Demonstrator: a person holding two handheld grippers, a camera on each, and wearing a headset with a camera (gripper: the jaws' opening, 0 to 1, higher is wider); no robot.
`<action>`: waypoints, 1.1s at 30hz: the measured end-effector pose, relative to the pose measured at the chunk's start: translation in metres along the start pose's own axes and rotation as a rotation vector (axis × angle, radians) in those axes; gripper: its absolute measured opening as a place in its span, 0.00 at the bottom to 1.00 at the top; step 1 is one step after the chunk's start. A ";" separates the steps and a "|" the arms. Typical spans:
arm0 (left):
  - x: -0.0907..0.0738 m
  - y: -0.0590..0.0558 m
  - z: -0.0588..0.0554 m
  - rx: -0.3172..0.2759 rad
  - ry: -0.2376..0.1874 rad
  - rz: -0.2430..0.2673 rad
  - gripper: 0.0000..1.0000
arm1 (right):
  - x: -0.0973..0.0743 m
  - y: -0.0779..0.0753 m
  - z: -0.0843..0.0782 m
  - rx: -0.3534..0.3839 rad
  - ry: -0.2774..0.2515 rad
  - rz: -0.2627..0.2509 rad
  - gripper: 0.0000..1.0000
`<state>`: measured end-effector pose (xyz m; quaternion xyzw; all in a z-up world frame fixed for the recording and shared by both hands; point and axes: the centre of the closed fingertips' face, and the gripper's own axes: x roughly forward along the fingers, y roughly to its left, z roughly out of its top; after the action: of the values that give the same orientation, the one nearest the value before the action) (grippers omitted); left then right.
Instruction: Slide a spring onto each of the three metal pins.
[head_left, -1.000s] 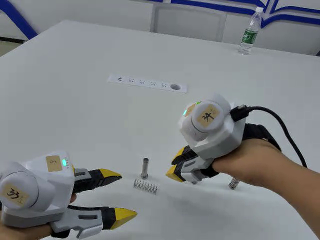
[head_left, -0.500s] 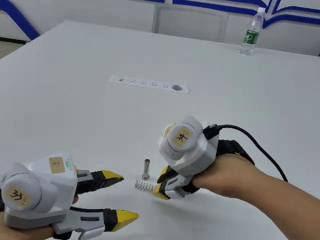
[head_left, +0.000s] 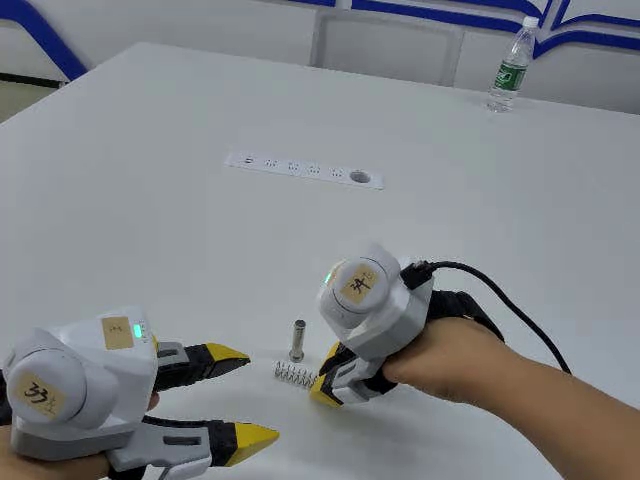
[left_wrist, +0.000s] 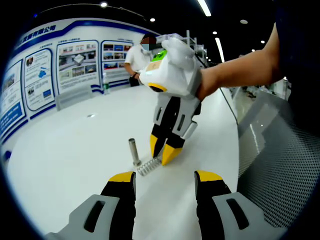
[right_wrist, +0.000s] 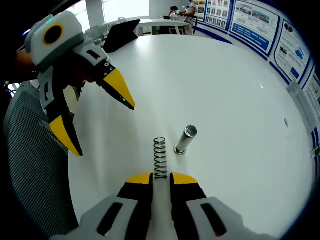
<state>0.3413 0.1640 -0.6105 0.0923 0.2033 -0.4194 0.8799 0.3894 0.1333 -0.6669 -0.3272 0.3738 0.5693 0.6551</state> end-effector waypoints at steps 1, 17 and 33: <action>0.000 0.000 0.000 0.000 0.000 0.000 0.48 | 0.000 0.000 0.000 -0.001 0.002 -0.003 0.14; 0.002 -0.002 -0.001 0.008 0.006 -0.005 0.47 | -0.014 0.009 0.000 -0.005 0.013 0.016 0.11; 0.020 -0.020 0.000 0.110 0.039 -0.065 0.42 | -0.048 0.041 0.001 -0.080 0.038 0.075 0.11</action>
<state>0.3372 0.1378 -0.6193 0.1422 0.1999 -0.4562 0.8554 0.3455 0.1155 -0.6252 -0.3496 0.3754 0.6015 0.6124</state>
